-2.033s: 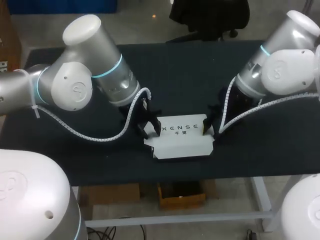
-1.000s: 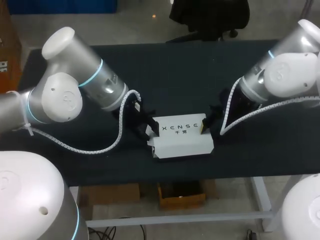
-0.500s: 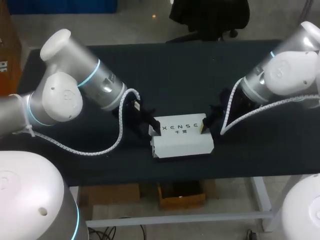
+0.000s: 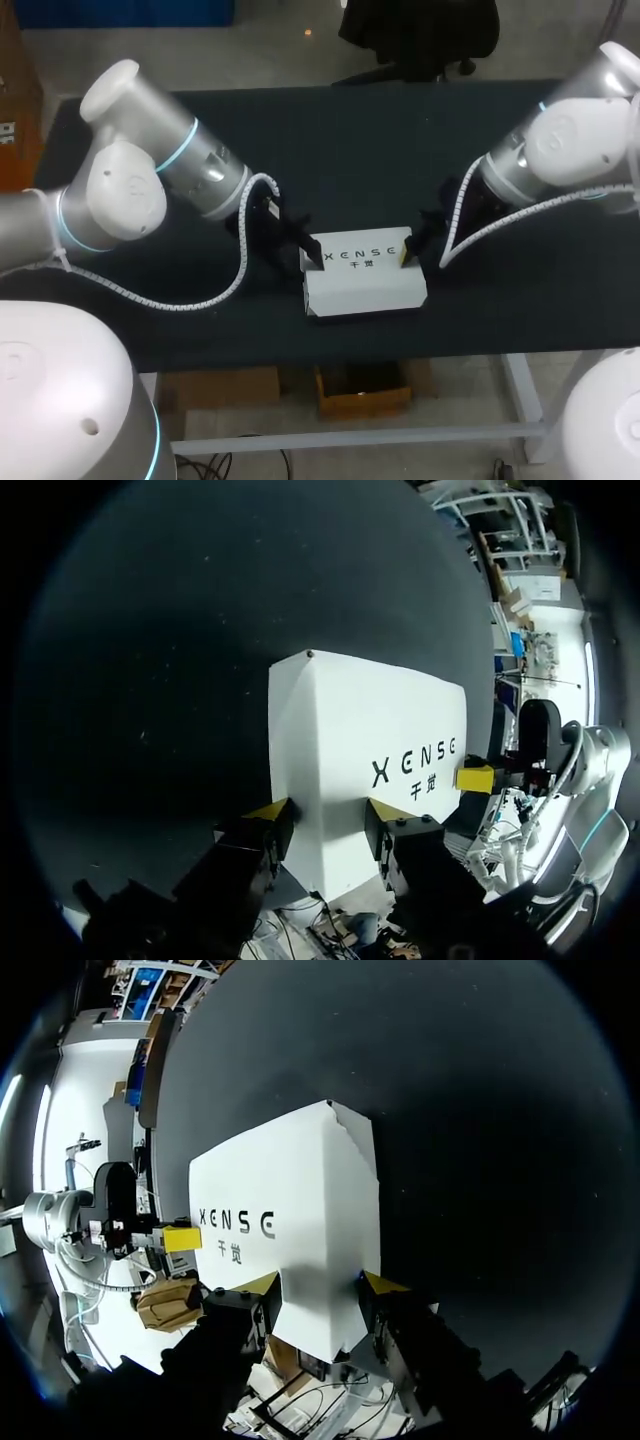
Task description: Assemble the packaging by folding the flat box into shape, placing the metal phone stand inside, and closing the box properly
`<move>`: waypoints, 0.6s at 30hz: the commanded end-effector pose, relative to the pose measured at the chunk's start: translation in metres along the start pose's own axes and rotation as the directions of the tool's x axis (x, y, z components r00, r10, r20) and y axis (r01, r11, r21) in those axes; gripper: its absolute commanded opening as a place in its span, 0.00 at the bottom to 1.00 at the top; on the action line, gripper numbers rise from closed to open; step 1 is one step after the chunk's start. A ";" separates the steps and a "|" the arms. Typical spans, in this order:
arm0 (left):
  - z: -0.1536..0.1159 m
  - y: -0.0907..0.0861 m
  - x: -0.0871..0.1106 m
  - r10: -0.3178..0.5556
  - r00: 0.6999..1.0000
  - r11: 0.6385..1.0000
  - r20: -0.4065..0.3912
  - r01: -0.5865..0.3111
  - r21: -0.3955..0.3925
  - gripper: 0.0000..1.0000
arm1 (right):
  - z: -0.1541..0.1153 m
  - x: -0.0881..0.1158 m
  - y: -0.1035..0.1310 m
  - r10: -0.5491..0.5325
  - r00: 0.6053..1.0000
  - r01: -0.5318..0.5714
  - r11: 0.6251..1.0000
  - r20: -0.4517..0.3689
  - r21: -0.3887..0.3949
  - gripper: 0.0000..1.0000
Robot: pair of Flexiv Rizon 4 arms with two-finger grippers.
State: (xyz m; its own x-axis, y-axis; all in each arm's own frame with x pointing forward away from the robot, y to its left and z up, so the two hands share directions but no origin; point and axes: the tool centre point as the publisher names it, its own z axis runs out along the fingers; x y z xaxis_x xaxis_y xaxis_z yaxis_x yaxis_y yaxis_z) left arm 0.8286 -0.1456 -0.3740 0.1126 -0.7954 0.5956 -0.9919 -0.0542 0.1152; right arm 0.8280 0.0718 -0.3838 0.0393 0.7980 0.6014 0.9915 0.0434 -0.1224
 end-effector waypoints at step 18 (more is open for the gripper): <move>-0.003 0.002 0.011 -0.041 0.999 0.999 0.024 0.041 -0.011 0.47 | -0.005 0.007 0.004 0.054 0.998 -0.054 0.997 0.013 0.046 0.46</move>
State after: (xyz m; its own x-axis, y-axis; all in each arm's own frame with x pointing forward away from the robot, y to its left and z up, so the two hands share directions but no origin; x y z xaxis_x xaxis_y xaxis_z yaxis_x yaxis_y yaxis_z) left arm 0.8283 -0.1472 -0.3666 0.1512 -0.8030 0.5765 -0.9858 -0.0793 0.1480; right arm 0.8277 0.0706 -0.3776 0.0897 0.8070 0.5836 0.9841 0.0185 -0.1768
